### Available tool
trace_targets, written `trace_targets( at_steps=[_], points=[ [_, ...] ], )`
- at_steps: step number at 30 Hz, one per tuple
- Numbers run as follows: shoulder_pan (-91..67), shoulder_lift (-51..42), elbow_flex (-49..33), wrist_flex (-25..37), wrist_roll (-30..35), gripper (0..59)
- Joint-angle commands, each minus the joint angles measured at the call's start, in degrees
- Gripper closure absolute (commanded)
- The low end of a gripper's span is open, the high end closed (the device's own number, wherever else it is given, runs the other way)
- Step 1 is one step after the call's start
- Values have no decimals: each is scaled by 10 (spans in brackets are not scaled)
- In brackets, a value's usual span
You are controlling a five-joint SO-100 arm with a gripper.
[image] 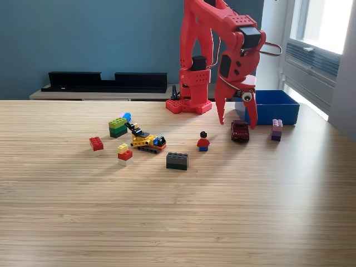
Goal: Grasp a lego block and put it in the bin.
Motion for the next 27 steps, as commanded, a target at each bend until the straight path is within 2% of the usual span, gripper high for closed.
trace_targets(
  at_steps=[1, 4, 6, 12, 20, 27],
  points=[
    [2, -44, -56, -4, -3, 291],
    [2, -68, -70, -7, -3, 302],
    [2, -79, -76, -11, -1, 331],
    [1, -96, -86, -42, 25, 585],
    [2, -93, -107, -52, 70, 585],
    [27, -88, -207, 49, 87, 585]
  ],
)
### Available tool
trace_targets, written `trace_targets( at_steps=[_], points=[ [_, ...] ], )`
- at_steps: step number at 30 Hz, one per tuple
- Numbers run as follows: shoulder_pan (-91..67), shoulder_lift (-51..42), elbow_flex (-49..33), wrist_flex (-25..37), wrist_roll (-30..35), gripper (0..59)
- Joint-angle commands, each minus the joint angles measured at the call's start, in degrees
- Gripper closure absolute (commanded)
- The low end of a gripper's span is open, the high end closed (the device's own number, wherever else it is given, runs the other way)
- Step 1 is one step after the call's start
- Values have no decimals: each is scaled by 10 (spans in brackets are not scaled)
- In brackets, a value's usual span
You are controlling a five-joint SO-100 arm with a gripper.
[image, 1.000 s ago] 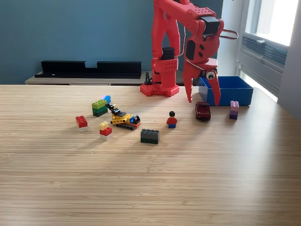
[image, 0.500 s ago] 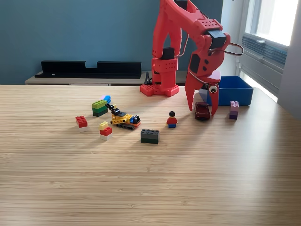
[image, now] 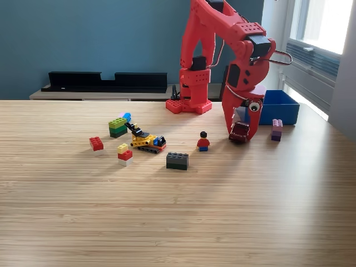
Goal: Grasp a lego block and put it in the bin.
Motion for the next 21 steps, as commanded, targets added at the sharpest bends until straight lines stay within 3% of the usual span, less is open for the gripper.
trace_targets(
  at_steps=[1, 7, 10, 21],
  points=[
    [26, 15, -102, 76, 9, 585],
    [40, 31, -277, 200, 32, 585],
    [28, 72, -308, 222, 45, 586],
    [-204, 249, -131, 230, 153, 586]
  ],
)
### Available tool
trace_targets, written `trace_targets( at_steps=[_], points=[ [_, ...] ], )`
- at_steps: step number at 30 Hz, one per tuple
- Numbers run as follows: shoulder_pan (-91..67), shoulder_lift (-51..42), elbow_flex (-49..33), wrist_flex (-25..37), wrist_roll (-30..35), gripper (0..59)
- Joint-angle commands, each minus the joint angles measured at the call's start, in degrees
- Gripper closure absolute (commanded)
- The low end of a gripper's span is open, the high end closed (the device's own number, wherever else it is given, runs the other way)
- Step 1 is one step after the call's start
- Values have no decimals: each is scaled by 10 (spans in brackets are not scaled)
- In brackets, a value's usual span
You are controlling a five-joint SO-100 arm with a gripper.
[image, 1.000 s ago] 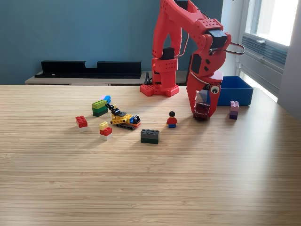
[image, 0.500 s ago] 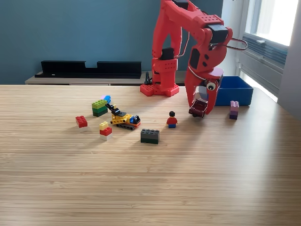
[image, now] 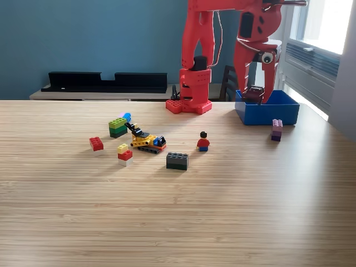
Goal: Grasp a lego block and put it in the bin.
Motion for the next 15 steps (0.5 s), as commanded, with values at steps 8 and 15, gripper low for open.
trace_targets(
  at_steps=[8, 15],
  points=[
    [-274, 159, 104, 12, 89, 586],
    [-318, 159, 134, -14, 99, 586]
  ],
)
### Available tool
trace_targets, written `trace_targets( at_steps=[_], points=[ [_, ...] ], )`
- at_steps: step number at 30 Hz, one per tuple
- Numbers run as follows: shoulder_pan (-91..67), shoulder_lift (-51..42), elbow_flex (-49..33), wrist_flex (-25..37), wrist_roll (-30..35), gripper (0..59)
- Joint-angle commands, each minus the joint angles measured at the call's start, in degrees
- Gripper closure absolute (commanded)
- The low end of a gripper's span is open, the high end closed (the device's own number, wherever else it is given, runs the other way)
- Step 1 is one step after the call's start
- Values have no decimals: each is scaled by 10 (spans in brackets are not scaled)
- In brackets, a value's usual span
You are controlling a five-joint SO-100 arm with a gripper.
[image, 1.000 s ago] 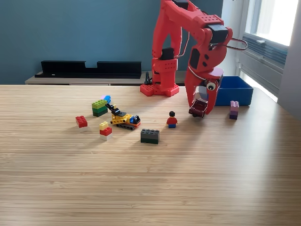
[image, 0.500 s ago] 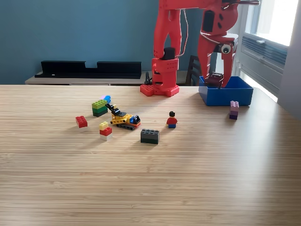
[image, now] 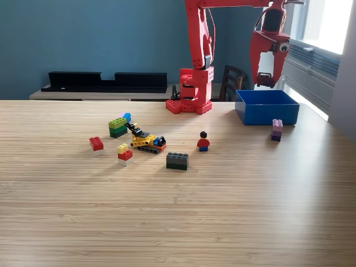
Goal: Grasp a lego block and put it in the bin.
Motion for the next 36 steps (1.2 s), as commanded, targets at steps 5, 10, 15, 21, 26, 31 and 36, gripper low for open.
trace_targets(
  at_steps=[5, 10, 15, 21, 26, 31, 36],
  points=[
    [-27, 50, 36, -47, 10, 586],
    [-30, 50, 86, -96, 11, 586],
    [-54, 50, 150, -166, 25, 586],
    [-68, 50, 175, -194, 38, 582],
    [-68, 50, 168, -192, 33, 381],
    [-66, 50, 129, -170, 27, 323],
    [-54, 50, 48, -126, 19, 412]
  ],
)
